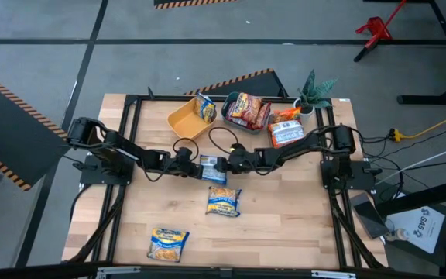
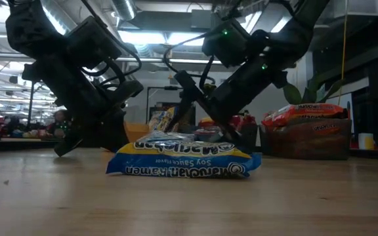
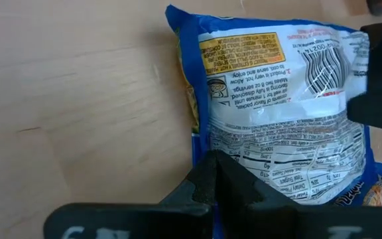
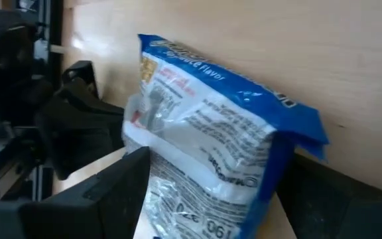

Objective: Sort Maruchan noodles
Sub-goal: Put the top blue noodle pack into the yellow bin

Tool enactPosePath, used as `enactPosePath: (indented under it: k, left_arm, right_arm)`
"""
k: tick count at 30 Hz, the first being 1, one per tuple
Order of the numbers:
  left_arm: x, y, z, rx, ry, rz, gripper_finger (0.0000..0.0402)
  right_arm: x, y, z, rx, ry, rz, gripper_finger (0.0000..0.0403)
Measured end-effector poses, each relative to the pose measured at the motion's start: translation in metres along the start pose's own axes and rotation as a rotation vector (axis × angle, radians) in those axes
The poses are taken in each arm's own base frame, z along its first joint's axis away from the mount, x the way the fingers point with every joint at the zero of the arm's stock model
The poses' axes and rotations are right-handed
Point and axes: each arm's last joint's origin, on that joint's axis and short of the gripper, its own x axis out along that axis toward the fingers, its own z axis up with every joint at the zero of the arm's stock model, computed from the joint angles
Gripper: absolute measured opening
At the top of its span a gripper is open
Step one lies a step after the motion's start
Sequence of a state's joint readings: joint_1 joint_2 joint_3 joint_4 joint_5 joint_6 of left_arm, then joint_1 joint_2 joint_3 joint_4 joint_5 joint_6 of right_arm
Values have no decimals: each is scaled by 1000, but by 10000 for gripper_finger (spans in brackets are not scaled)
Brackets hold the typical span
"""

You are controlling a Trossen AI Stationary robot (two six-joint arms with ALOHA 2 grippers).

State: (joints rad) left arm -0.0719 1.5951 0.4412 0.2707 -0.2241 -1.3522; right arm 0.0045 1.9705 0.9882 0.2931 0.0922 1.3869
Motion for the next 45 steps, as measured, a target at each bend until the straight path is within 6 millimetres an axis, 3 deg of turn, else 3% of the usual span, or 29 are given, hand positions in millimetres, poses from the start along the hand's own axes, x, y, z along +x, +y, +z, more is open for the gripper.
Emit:
enactPosePath:
  k: [5, 17, 22, 29, 33, 39, 45]
  left_arm:
    - [0, 0, 0, -2, 1, -7, 0]
    - [0, -5, 1, -1, 3, -32, 0]
    - [-8, -16, 3, 7, 63, -88, 0]
    - [-41, -30, 9, 4, 99, -165, 0]
    - [-65, -34, 13, 5, 82, -200, 0]
    - [-97, -32, 21, -6, 52, -244, 0]
    - [-127, -26, 28, -36, 11, -292, 0]
  right_arm:
    - [0, 1, 1, 2, 27, 16, 285]
    - [1, 6, 2, -27, 11, 80, 133]
    - [0, 10, -1, -28, 31, 119, 98]
    - [-4, 17, 0, -20, 66, 163, 119]
    - [-12, 29, 3, -28, 58, 204, 111]
    - [-29, 66, 27, -124, -2, 280, 103]
    - [-46, 102, 59, -301, -28, 165, 110]
